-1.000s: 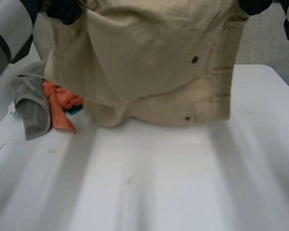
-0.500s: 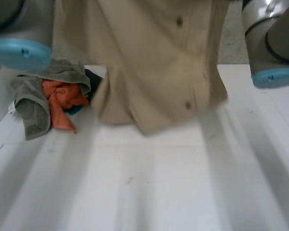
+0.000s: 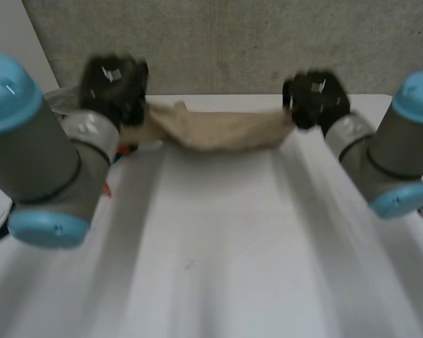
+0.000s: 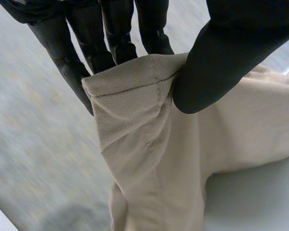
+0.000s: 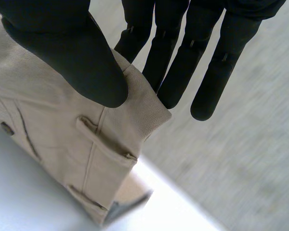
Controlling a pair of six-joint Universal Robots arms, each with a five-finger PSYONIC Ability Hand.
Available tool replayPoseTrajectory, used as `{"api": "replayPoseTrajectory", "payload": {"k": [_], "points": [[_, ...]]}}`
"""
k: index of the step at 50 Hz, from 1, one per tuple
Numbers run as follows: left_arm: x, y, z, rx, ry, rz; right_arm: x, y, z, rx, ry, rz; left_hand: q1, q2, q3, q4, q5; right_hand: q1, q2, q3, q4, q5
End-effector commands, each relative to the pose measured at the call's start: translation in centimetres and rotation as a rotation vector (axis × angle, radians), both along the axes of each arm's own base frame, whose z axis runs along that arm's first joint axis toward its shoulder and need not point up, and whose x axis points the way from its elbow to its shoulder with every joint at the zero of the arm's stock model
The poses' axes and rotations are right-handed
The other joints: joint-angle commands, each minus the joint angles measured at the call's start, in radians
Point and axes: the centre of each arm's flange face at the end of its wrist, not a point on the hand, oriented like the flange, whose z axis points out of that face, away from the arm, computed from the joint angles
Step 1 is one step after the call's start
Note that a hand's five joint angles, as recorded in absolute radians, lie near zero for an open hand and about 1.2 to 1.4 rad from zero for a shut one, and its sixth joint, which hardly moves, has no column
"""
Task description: Fold the laundry.
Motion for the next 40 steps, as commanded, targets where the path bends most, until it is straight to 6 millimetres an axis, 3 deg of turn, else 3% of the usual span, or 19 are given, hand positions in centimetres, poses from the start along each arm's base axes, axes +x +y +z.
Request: {"api": "replayPoseTrajectory", "payload": {"k": [1,10,15,21,23,28,33,38,40], "points": [[-0.3,3.3,-5.0,0.2,-0.1,-0.054,-1.8,3.3,-4.8,0.204,0.176,0.005,0.248,0.196,0.207,0.202,0.23,0.28,0.225,0.199,0.197,0.207],[1.9,7.9,-6.7,0.423,-0.245,-0.085,-6.1,8.4,-2.1,0.362,0.361,0.032,0.248,0.196,0.207,0.202,0.23,0.28,0.225,0.199,0.197,0.207],[3.2,12.2,-7.1,0.595,-0.349,-0.158,-9.0,12.0,-1.0,0.476,0.56,0.121,0.248,0.196,0.207,0.202,0.23,0.28,0.225,0.199,0.197,0.207],[3.7,16.4,-7.4,0.75,-0.429,-0.266,-10.9,14.4,-0.4,0.568,0.68,0.227,0.248,0.196,0.207,0.202,0.23,0.28,0.225,0.199,0.197,0.207],[3.6,16.8,-7.3,0.757,-0.436,-0.278,-11.0,14.6,-0.5,0.586,0.681,0.24,0.248,0.196,0.207,0.202,0.23,0.28,0.225,0.199,0.197,0.207],[3.0,15.7,-6.4,0.69,-0.424,-0.256,-10.6,14.0,-0.4,0.573,0.625,0.22,0.248,0.196,0.207,0.202,0.23,0.28,0.225,0.199,0.197,0.207],[1.8,10.0,-5.4,0.511,-0.395,-0.148,-9.4,11.6,-0.7,0.504,0.491,0.126,0.248,0.196,0.207,0.202,0.23,0.28,0.225,0.199,0.197,0.207],[0.8,7.6,-5.4,0.464,-0.425,-0.153,-8.8,10.5,-1.4,0.461,0.447,0.081,0.248,0.196,0.207,0.202,0.23,0.28,0.225,0.199,0.197,0.207],[0.4,7.3,-5.6,0.481,-0.444,-0.168,-8.8,10.4,-1.8,0.452,0.455,0.066,-0.216,-0.268,-0.257,-0.261,-0.233,0.28,0.225,0.199,0.197,0.207]]}}
